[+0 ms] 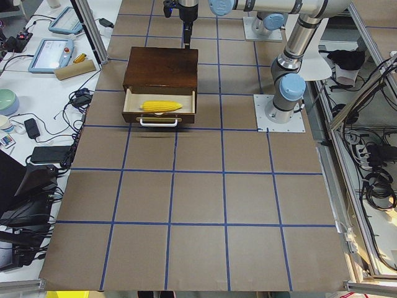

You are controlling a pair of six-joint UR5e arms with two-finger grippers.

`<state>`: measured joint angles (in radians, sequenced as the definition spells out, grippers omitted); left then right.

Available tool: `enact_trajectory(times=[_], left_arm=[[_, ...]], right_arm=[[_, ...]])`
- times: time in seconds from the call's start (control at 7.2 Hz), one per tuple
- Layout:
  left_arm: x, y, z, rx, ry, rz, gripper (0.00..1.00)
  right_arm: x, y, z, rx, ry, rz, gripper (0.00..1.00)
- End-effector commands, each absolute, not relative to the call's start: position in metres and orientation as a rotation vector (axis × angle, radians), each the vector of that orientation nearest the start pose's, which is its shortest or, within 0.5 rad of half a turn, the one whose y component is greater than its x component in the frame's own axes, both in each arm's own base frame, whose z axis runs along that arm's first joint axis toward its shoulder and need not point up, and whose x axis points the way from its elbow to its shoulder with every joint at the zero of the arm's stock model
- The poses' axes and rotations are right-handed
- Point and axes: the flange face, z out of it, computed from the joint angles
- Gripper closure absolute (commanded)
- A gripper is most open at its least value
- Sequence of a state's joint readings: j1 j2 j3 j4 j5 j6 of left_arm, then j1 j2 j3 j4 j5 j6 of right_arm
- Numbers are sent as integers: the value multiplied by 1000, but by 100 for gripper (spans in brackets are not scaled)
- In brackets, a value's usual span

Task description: Open drawer and put corn inside

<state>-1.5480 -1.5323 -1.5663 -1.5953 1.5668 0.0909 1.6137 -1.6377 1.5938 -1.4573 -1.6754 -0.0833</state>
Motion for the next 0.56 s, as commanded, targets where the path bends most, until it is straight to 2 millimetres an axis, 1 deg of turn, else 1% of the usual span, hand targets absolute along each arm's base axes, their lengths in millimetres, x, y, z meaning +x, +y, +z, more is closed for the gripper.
enact_trajectory(times=[0.0, 0.42], left_arm=[[-124, -471, 509, 113, 3137, -36, 0], [-122, -466, 509, 113, 3137, -34, 0]], right_arm=[[142, -451, 498, -210, 3235, 118, 0], [142, -450, 498, -210, 3237, 115, 0]])
